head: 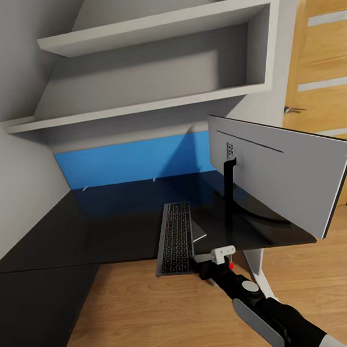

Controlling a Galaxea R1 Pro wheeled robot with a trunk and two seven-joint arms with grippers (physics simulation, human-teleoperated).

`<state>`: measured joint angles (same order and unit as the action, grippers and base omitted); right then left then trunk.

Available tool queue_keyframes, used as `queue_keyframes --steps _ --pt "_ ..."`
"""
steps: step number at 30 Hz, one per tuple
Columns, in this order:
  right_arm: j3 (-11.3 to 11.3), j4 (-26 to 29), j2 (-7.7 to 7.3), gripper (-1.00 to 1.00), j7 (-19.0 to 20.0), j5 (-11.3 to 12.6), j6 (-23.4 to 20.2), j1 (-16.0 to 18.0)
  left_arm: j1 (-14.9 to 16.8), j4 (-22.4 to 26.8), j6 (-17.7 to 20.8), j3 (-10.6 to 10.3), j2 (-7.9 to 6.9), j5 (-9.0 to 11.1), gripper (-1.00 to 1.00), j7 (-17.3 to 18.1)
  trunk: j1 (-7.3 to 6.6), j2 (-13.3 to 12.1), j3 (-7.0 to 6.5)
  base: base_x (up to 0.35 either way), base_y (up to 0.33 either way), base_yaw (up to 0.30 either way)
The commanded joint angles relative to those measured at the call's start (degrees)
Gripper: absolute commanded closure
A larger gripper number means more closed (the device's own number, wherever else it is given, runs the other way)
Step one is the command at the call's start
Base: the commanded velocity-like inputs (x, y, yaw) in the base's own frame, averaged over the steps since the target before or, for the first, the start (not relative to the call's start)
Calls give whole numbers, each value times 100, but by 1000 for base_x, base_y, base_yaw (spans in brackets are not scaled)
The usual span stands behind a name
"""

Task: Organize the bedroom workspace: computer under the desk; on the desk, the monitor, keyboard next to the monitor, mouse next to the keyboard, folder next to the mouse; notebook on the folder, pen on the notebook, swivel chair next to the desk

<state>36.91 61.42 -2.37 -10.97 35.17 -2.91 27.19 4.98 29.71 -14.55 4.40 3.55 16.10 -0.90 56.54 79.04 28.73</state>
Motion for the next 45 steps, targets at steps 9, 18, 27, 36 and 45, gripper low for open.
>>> queue_keyframes --steps 9,18,27,36,45 --pt "21 -159 -31 -100 -50 40 153 -1 3 -1 -13 7 -1 34 -100 2 -199 -359 -156 0 0 0" --pt "26 -298 -35 -100 -52 41 474 -3 3 -1 -13 4 -3 34 -100 2 -396 -720 -318 0 0 0" --pt "26 -330 -31 -100 -46 35 513 -3 3 -1 -13 7 -4 34 -100 1 -594 -1081 -479 0 0 0" --pt "27 -382 -28 -100 -34 34 524 -3 3 -1 -8 8 -5 39 -100 -6 -726 -1322 -587 0 0 0" --pt "34 -423 -21 -100 -28 34 528 -3 3 -1 -7 8 -4 40 -100 -6 -726 -1322 -587 0 0 0"
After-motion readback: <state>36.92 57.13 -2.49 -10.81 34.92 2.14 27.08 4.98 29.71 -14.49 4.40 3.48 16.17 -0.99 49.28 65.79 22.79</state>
